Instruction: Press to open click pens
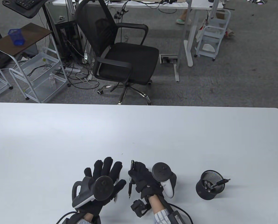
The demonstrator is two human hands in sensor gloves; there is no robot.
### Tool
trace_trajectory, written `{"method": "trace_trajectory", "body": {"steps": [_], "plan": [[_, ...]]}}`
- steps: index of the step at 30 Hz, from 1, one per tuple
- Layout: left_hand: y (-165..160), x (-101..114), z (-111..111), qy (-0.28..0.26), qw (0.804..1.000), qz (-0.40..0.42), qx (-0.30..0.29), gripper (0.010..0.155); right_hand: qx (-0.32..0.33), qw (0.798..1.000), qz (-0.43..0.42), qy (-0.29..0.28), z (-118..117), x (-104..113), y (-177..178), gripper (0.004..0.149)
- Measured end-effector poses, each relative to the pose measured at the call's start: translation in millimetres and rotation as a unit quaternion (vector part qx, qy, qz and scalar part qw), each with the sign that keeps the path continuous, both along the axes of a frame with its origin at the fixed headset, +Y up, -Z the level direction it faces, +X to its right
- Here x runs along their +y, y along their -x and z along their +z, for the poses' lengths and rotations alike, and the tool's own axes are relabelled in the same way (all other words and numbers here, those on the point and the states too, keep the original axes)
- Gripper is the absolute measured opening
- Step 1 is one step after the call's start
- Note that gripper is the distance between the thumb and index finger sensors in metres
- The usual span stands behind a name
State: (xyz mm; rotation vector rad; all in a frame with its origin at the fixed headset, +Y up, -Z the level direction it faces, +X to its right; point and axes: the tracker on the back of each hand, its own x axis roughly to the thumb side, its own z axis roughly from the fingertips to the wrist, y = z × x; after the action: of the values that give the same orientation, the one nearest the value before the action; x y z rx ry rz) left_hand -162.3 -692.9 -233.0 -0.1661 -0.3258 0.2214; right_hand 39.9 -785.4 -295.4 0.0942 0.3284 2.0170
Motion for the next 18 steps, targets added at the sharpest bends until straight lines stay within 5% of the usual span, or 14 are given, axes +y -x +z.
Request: {"method": "trace_trajectory", "body": {"steps": [18], "plan": [[-0.6,-1.5,-1.1,0.008,1.0,0.002,-0.004,0.069,0.004,0.986,0.166,0.033,-9.9,-27.8,20.2,0.06]]}}
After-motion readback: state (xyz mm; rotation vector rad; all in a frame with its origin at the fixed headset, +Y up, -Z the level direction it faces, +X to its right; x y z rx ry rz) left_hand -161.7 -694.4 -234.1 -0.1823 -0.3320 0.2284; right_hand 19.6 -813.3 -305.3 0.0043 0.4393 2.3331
